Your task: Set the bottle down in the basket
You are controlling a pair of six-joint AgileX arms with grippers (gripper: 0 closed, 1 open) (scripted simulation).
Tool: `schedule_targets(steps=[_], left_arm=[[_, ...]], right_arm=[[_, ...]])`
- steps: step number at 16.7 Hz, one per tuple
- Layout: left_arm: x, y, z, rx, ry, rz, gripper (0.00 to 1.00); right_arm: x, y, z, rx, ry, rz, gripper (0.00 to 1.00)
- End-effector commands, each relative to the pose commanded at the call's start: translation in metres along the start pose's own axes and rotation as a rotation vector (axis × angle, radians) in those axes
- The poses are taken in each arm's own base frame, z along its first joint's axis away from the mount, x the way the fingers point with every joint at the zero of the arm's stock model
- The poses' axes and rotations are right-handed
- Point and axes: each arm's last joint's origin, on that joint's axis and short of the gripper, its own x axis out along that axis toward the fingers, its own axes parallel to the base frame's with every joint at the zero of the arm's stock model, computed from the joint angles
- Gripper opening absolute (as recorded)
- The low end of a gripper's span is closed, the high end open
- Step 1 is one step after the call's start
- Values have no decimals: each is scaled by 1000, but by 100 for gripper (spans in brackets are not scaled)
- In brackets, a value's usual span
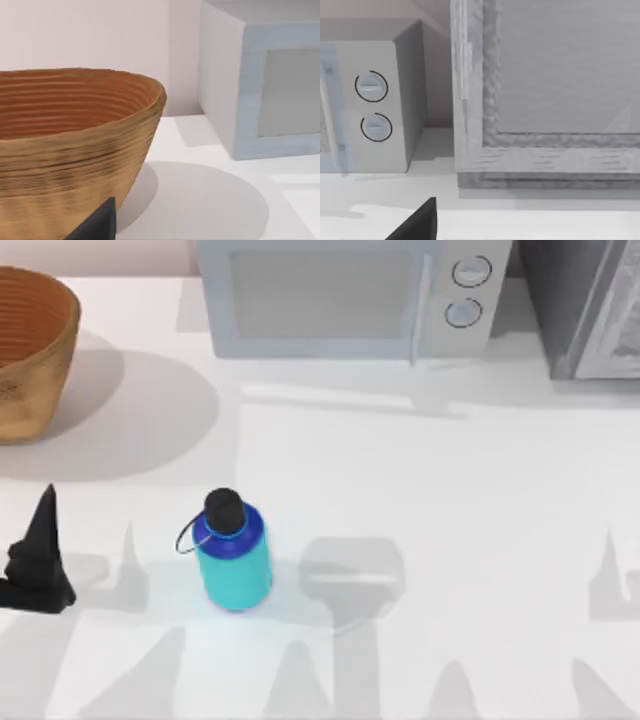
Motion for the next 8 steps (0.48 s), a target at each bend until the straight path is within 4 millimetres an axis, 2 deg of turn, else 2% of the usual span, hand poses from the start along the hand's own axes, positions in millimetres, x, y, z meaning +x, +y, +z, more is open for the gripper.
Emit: schedule_targets(steps=[8], left_arm=[[38, -15, -30, 32, 89, -294, 100]], right_arm=[[0, 0, 0, 0, 0, 0, 100]])
